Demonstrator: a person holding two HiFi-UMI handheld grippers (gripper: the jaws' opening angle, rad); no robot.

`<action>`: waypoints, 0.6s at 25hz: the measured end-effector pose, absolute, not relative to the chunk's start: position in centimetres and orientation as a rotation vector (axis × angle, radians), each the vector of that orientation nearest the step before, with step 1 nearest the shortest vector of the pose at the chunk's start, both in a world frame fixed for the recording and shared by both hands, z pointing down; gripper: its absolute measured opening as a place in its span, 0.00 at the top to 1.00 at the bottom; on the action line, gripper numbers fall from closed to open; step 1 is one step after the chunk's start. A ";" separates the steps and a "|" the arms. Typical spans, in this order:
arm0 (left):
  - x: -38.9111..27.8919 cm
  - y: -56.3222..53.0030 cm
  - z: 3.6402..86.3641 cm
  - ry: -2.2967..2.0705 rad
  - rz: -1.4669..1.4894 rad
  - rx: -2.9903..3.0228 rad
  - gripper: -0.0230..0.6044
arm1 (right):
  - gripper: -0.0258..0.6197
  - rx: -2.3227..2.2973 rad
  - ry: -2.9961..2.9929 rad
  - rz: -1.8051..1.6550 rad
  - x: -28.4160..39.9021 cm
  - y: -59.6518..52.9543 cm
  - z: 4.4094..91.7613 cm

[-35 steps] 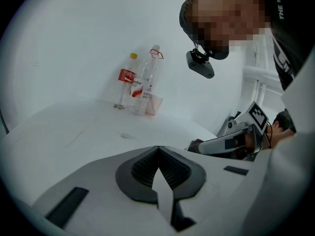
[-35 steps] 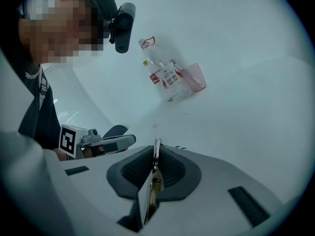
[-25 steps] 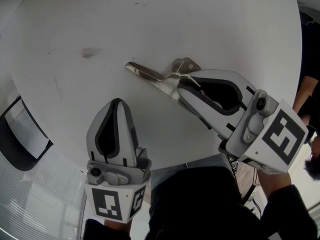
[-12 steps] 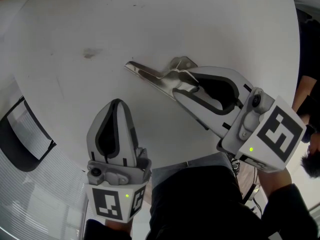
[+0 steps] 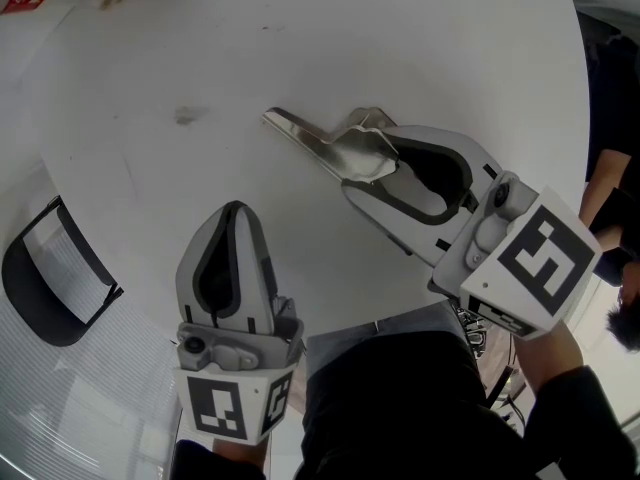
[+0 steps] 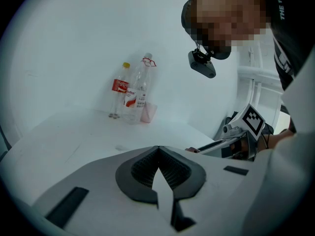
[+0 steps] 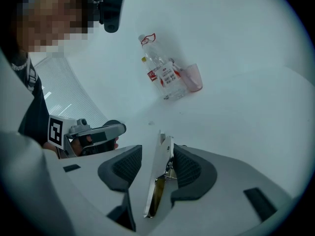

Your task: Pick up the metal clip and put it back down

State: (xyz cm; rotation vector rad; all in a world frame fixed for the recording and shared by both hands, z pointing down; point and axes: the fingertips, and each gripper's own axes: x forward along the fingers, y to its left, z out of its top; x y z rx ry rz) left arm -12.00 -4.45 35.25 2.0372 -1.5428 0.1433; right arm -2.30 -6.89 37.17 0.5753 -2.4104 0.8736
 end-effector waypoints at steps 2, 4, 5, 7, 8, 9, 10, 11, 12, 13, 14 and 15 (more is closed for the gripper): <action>-11.9 -4.3 35.2 -1.537 0.148 2.042 0.94 | 0.66 0.586 -2.409 0.873 -2.3 -7.0 37.1; -11.9 -4.2 35.3 -1.531 0.156 2.035 0.94 | 0.65 0.593 -2.399 0.861 -2.2 -7.1 37.2; -11.8 -4.1 35.4 -1.528 0.159 2.031 0.94 | 0.63 0.598 -2.392 0.850 -2.2 -7.1 37.3; -11.7 -4.2 35.3 -1.532 0.150 2.035 0.94 | 0.62 0.614 -2.382 0.821 -2.0 -7.3 37.3; -11.7 -4.3 35.2 -1.535 0.144 2.040 0.94 | 0.61 0.621 -2.381 0.808 -1.9 -7.4 37.3; -11.7 -4.3 35.1 -1.539 0.137 2.045 0.94 | 0.61 0.630 -2.378 0.793 -1.8 -7.5 37.4; -11.7 -4.4 35.1 -1.543 0.134 2.048 0.94 | 0.60 0.639 -2.375 0.778 -1.6 -7.5 37.4; -11.7 -4.3 35.2 -1.544 0.138 2.046 0.94 | 0.60 0.649 -2.376 0.766 -1.5 -7.7 37.4; -11.8 -4.1 35.3 -1.544 0.145 2.040 0.94 | 0.60 0.657 -2.382 0.761 -1.5 -7.7 37.3; -11.8 -4.0 35.3 -1.545 0.150 2.038 0.94 | 0.60 0.662 -2.385 0.757 -1.5 -7.8 37.2; -11.9 -4.1 35.0 -1.551 0.146 2.044 0.94 | 0.60 0.665 -2.382 0.749 -1.3 -7.8 37.1; -12.0 -4.3 34.5 -1.560 0.135 2.055 0.94 | 0.60 0.668 -2.375 0.735 -1.2 -7.9 36.9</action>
